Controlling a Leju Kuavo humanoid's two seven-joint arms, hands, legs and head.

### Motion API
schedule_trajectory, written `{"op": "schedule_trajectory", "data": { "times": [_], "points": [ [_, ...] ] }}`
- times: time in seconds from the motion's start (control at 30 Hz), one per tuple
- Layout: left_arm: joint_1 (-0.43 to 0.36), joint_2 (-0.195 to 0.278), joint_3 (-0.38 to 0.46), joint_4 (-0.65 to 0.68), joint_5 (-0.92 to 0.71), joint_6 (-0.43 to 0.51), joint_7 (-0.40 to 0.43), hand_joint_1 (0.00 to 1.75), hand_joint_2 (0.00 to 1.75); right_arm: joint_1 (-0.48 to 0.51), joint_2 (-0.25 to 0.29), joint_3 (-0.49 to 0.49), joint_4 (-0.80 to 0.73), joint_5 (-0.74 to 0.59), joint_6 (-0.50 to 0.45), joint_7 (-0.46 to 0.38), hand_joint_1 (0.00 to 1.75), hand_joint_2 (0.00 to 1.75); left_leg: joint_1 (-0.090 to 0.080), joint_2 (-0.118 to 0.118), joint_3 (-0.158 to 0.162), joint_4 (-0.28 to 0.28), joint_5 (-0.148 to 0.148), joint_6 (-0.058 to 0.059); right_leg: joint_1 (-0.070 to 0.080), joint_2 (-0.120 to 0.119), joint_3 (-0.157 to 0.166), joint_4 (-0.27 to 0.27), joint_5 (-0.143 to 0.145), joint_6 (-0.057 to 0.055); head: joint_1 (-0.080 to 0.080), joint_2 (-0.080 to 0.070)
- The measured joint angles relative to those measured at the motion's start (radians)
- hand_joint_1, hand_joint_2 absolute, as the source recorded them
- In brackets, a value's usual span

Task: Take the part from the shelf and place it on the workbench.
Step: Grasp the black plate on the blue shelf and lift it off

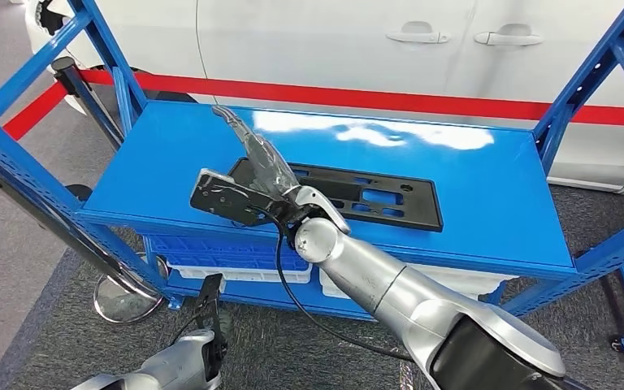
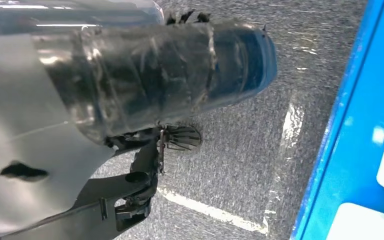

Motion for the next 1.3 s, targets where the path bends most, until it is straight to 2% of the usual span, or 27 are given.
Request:
{"op": "schedule_trajectory", "data": {
  "times": [0.07,0.13,0.2,0.27,0.33,0.37,0.4,0.43,0.47,0.53,0.57,0.67,0.73,0.77,0.83,0.87,0.9,0.93,1.0,1.03,1.07,1.13,1.2,1.23,1.3],
  "points": [
    [-0.005,-0.006,-0.008,0.0,-0.002,-0.002,0.007,0.0,0.0,-0.023,0.003,0.03,0.028,0.03,0.01,0.048,0.0,1.75,-0.004,-0.004,0.03,-0.065,0.013,0.008,0.002,0.001,-0.004,0.002,-0.002,0.009,0.001,0.0],
    [-0.006,-0.012,-0.014,0.0,-0.002,-0.002,0.013,0.0,0.0,-0.029,0.004,0.056,0.051,0.053,0.023,0.081,0.0,1.75,-0.004,-0.008,0.033,-0.074,0.012,0.017,0.004,0.0,-0.004,-0.002,-0.001,0.017,0.001,0.0],
    [-0.008,-0.019,-0.018,0.0,-0.002,-0.002,0.017,0.0,0.0,-0.033,0.005,0.085,0.075,0.069,0.032,0.099,0.0,1.75,0.001,-0.008,0.039,-0.082,0.014,0.026,0.004,-0.003,-0.009,0.012,-0.014,0.028,0.003,0.0],
    [-0.012,-0.024,-0.028,0.001,-0.001,-0.003,0.019,0.0,0.0,-0.041,0.005,0.115,0.096,0.078,0.04,0.108,0.0,1.75,0.004,-0.007,0.046,-0.087,0.015,0.036,0.002,-0.006,-0.049,0.098,-0.058,0.037,0.006,0.0],
    [-0.013,-0.026,-0.04,0.001,-0.001,-0.005,0.025,0.0,0.0,-0.042,0.005,0.14,0.114,0.088,0.072,0.122,0.0,1.75,0.003,-0.005,0.048,-0.087,0.012,0.043,0.001,-0.006,-0.118,0.229,-0.105,0.042,0.007,0.0],
    [-0.013,-0.026,-0.044,0.001,0.0,-0.008,0.029,0.0,0.0,-0.038,0.004,0.152,0.122,0.095,0.097,0.13,0.0,1.75,0.003,-0.005,0.049,-0.086,0.011,0.044,0.001,-0.007,-0.142,0.268,-0.11,0.042,0.007,0.0],
    [-0.013,-0.027,-0.047,0.001,0.0,-0.011,0.034,0.0,0.0,-0.034,0.004,0.165,0.131,0.102,0.121,0.138,0.0,1.75,0.003,-0.005,0.05,-0.085,0.009,0.044,0.0,-0.007,-0.148,0.269,-0.095,0.042,0.008,0.0],
    [-0.013,-0.027,-0.05,0.001,0.0,-0.014,0.038,0.0,0.0,-0.029,0.003,0.176,0.139,0.108,0.139,0.144,0.0,1.75,0.003,-0.006,0.052,-0.084,0.007,0.043,-0.001,-0.007,-0.135,0.231,-0.064,0.04,0.008,0.0],
    [-0.014,-0.027,-0.053,0.001,0.0,-0.018,0.042,0.0,0.0,-0.027,0.003,0.187,0.145,0.115,0.151,0.149,0.0,1.75,0.003,-0.006,0.054,-0.081,0.003,0.041,-0.002,-0.008,-0.106,0.164,-0.025,0.037,0.008,0.0],
    [-0.017,-0.027,-0.061,0.001,0.0,-0.025,0.046,0.0,0.0,-0.027,0.004,0.204,0.157,0.13,0.165,0.157,0.0,1.75,-0.001,-0.007,0.053,-0.074,-0.004,0.034,-0.001,-0.011,-0.049,0.046,0.018,0.031,0.007,0.0],
    [-0.018,-0.027,-0.064,0.002,0.0,-0.027,0.048,0.0,0.0,-0.028,0.004,0.212,0.163,0.138,0.173,0.164,0.0,1.75,-0.003,-0.007,0.052,-0.073,-0.005,0.03,0.001,-0.011,-0.035,0.016,0.022,0.029,0.006,0.0],
    [-0.021,-0.026,-0.069,0.004,0.002,-0.033,0.049,0.0,0.0,-0.027,0.004,0.234,0.182,0.159,0.2,0.189,0.0,1.75,-0.003,-0.006,0.052,-0.078,-0.004,0.016,0.002,-0.008,-0.031,0.002,0.021,0.018,0.007,0.0],
    [-0.026,-0.025,-0.076,0.005,0.004,-0.036,0.049,0.0,0.0,-0.029,0.005,0.247,0.192,0.175,0.211,0.205,0.0,1.75,-0.002,-0.006,0.042,-0.051,-0.027,0.007,-0.003,-0.008,-0.027,-0.004,0.024,0.007,0.005,0.0],
    [-0.029,-0.024,-0.08,0.006,0.004,-0.039,0.049,0.0,0.0,-0.031,0.006,0.255,0.196,0.187,0.212,0.214,0.0,1.75,-0.002,-0.006,0.023,-0.008,-0.052,0.003,-0.004,-0.008,-0.025,-0.005,0.024,0.004,0.005,0.0],
    [-0.033,-0.021,-0.086,0.008,0.005,-0.043,0.049,0.0,0.0,-0.035,0.006,0.274,0.209,0.212,0.206,0.235,0.0,1.75,-0.001,-0.006,-0.033,0.111,-0.103,-0.003,-0.004,-0.008,-0.024,-0.005,0.024,0.0,0.004,0.0],
    [-0.033,-0.019,-0.09,0.009,0.007,-0.045,0.049,0.0,0.0,-0.035,0.006,0.286,0.216,0.225,0.202,0.247,0.0,1.75,-0.001,-0.006,-0.054,0.153,-0.112,-0.004,-0.003,-0.007,-0.024,-0.005,0.023,-0.001,0.004,0.0],
    [-0.033,-0.018,-0.095,0.011,0.008,-0.046,0.049,0.0,0.0,-0.035,0.006,0.298,0.224,0.235,0.2,0.261,0.0,1.75,-0.001,-0.006,-0.06,0.161,-0.102,-0.004,-0.003,-0.006,-0.023,-0.004,0.022,-0.002,0.004,0.0],
    [-0.033,-0.017,-0.099,0.013,0.009,-0.046,0.049,0.0,0.0,-0.036,0.006,0.307,0.23,0.243,0.199,0.276,0.0,1.75,-0.001,-0.006,-0.05,0.133,-0.077,-0.002,-0.002,-0.005,-0.023,-0.002,0.022,-0.003,0.004,0.0],
    [-0.035,-0.016,-0.103,0.015,0.011,-0.045,0.048,0.0,0.0,-0.039,0.006,0.317,0.238,0.255,0.198,0.304,0.0,1.75,-0.001,-0.006,0.003,0.02,-0.017,0.005,-0.002,-0.001,-0.022,-0.001,0.02,-0.003,0.004,0.0],
    [-0.037,-0.016,-0.104,0.016,0.012,-0.045,0.047,0.0,0.0,-0.043,0.006,0.319,0.242,0.26,0.195,0.316,0.0,1.75,-0.004,-0.007,0.028,-0.033,0.0,0.009,0.0,0.0,-0.022,-0.001,0.02,-0.001,0.004,0.0],
    [-0.039,-0.016,-0.105,0.016,0.012,-0.045,0.046,0.0,0.0,-0.047,0.006,0.321,0.245,0.265,0.189,0.327,0.0,1.75,-0.006,-0.008,0.044,-0.066,0.006,0.012,0.001,0.0,-0.024,-0.002,0.02,0.002,0.004,0.0],
    [-0.041,-0.017,-0.111,0.016,0.012,-0.045,0.044,0.0,0.0,-0.057,0.006,0.325,0.255,0.279,0.167,0.355,0.0,1.75,-0.012,-0.009,0.053,-0.085,0.002,0.018,0.002,0.0,-0.026,-0.005,0.023,0.011,0.004,0.0],
    [-0.041,-0.02,-0.117,0.017,0.013,-0.045,0.043,0.0,0.0,-0.064,0.006,0.331,0.268,0.298,0.137,0.388,0.0,1.75,-0.005,-0.008,0.058,-0.093,0.008,0.027,0.002,-0.002,-0.029,0.0,0.017,0.021,0.005,0.0],
    [-0.041,-0.022,-0.118,0.017,0.013,-0.044,0.043,0.0,0.0,-0.068,0.006,0.333,0.273,0.307,0.122,0.405,0.0,1.75,-0.001,-0.007,0.062,-0.098,0.01,0.032,0.003,-0.003,-0.037,0.018,0.004,0.027,0.007,0.0],
    [-0.04,-0.028,-0.118,0.017,0.013,-0.042,0.043,0.0,0.0,-0.075,0.006,0.334,0.28,0.322,0.096,0.434,0.0,1.75,0.002,-0.005,0.067,-0.102,0.012,0.04,0.0,-0.005,-0.084,0.12,-0.049,0.037,0.012,0.0]
  ]
}}
